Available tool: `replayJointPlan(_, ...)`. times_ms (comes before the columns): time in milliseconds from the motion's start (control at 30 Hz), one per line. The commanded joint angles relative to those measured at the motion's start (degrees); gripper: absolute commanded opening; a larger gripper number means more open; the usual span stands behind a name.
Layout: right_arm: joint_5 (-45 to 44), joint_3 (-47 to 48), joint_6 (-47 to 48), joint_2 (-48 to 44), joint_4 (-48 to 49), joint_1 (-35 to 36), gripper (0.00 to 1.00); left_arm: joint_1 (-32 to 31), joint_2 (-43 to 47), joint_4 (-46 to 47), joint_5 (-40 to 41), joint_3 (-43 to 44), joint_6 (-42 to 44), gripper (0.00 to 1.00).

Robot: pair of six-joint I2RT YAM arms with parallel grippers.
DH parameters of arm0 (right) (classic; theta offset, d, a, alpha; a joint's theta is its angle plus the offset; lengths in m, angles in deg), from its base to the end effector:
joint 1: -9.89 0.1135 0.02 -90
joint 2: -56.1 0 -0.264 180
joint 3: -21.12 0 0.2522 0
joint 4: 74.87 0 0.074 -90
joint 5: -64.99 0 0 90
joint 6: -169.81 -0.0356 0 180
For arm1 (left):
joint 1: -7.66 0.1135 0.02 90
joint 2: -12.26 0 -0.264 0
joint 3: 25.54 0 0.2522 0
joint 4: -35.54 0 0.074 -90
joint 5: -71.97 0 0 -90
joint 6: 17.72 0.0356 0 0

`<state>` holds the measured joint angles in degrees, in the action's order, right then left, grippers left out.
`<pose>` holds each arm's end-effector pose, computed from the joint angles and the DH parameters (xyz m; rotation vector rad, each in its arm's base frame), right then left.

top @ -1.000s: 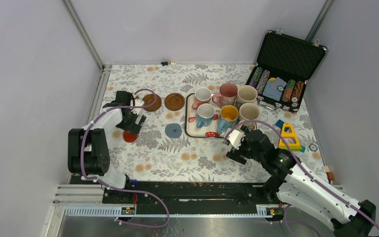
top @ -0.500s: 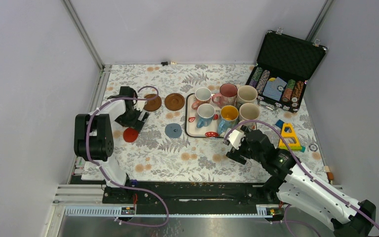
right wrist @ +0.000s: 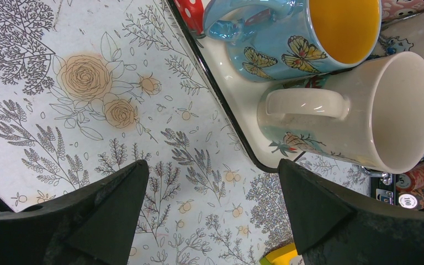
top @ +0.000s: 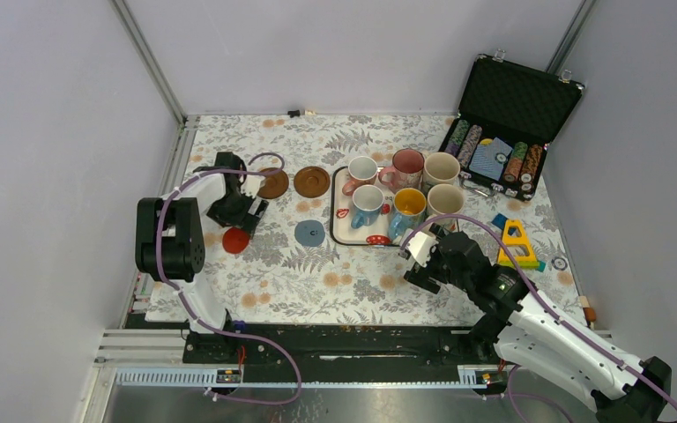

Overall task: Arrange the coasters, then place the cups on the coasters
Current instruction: Move the coaster to the center of the board.

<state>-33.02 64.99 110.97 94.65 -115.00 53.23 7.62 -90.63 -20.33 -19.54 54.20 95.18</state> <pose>0.1157 0.1023 0.2390 -1.2504 1.7756 -0.0307 0.3317 -0.0012 0.1641 0.5900 2.8889 0.0181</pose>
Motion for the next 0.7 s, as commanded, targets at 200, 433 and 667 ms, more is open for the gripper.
replayJointPlan(200,-0.42,0.02,-0.18,-0.7,1.58,-0.6,0.95,0.01,-2.21,-3.23,-1.56,0.15,1.53,0.93)
replayJointPlan(433,-0.6,0.03,-0.21,-0.41,1.67,-0.57,0.95,-1.9,-1.28,-6.53,-5.81,0.99,3.58,0.92)
replayJointPlan(667,-0.78,0.11,-0.16,-0.31,1.6,-0.54,0.95,-5.5,-2.0,-6.87,-8.2,0.49,3.68,0.9)
